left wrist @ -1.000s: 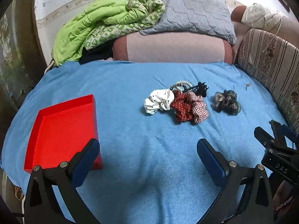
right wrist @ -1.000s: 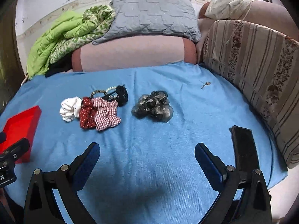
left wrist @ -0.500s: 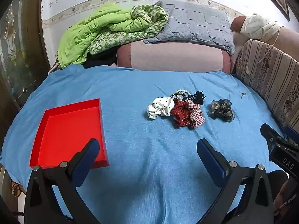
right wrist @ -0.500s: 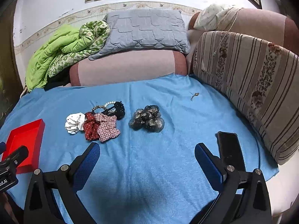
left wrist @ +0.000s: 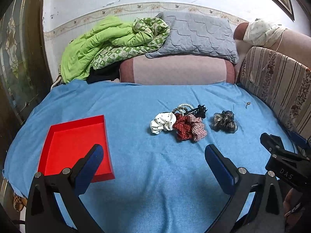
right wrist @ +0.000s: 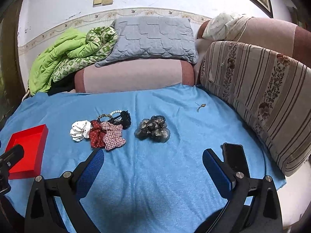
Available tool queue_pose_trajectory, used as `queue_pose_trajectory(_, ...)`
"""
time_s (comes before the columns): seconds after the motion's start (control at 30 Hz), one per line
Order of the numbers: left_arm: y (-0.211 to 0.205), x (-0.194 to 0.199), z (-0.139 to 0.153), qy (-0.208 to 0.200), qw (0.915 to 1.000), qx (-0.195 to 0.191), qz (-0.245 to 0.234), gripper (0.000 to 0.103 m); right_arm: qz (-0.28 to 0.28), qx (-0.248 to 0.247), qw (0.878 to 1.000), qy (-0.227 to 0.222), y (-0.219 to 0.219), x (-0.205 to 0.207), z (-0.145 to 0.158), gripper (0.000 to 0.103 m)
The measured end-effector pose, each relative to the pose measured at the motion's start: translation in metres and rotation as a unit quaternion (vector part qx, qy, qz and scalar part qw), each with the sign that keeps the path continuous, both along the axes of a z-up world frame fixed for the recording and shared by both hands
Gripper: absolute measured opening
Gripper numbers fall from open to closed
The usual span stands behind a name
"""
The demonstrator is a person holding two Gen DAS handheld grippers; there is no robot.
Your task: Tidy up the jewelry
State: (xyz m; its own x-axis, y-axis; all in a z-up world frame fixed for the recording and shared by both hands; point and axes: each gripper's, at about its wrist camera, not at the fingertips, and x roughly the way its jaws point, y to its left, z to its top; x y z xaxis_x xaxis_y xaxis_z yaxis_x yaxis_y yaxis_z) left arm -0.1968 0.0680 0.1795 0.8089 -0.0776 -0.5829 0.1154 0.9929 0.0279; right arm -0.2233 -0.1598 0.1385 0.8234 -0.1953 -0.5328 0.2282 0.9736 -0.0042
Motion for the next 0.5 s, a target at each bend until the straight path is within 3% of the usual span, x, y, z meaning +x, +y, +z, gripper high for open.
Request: queue_pose_trajectory(0.5, -0.005, 0.011, -0.010, 0.021, 0.9997, 0.012, -0.007, 0.103, 0.000, 0.020, 1.000, 0.016, -0.007, 0.009, -0.011, 0.103)
